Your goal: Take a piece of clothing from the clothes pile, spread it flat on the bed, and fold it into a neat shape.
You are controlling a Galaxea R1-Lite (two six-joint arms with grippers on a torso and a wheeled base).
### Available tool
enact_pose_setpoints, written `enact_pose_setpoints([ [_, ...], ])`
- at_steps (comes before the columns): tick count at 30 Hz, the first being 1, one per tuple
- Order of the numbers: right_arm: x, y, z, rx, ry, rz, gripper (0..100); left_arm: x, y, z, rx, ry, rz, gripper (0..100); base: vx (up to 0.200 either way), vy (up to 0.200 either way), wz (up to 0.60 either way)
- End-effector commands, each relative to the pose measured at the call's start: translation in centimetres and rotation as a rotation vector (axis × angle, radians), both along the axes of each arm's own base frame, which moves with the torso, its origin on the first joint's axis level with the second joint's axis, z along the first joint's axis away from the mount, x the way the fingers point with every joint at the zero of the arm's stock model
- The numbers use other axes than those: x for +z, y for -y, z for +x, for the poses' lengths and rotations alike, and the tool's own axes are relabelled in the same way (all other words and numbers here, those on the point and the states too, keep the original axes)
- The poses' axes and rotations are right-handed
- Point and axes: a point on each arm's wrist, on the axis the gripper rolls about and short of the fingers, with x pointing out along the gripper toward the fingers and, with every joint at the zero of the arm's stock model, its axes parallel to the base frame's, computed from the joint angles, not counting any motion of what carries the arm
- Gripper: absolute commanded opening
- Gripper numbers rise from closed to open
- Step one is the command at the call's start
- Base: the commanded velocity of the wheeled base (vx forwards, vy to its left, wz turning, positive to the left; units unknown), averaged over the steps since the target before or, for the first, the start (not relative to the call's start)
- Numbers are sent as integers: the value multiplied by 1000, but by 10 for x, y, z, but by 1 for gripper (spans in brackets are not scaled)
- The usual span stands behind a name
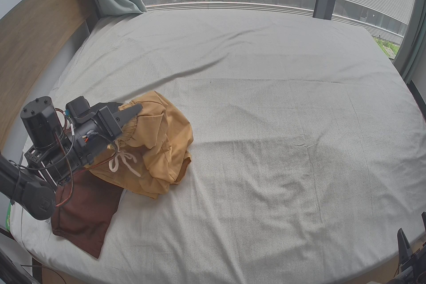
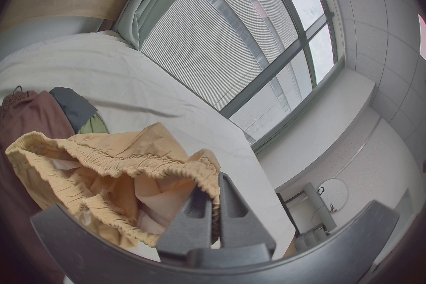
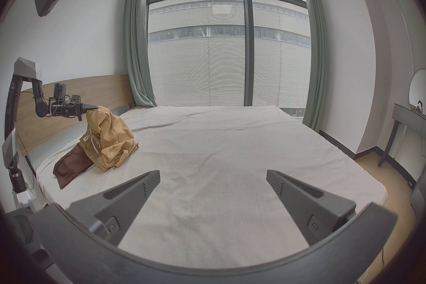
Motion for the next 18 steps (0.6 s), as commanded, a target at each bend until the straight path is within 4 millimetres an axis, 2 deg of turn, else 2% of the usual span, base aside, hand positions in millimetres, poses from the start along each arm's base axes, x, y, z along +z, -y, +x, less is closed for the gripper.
enact_pose_setpoints([
  [1, -5, 0, 0, 1, -1, 0, 100, 10, 9, -5, -19, 29, -40, 0, 0, 0, 0],
  [8, -5, 0, 0, 1, -1, 0, 100, 23, 36, -10, 25, 43, -184, 0, 0, 0, 0],
  [9, -5, 0, 0, 1, -1, 0, 100, 26, 45, -12, 36, 46, -207, 0, 0, 0, 0],
  [18, -5, 0, 0, 1, -1, 0, 100, 32, 72, -19, 24, 33, -276, 0, 0, 0, 0],
])
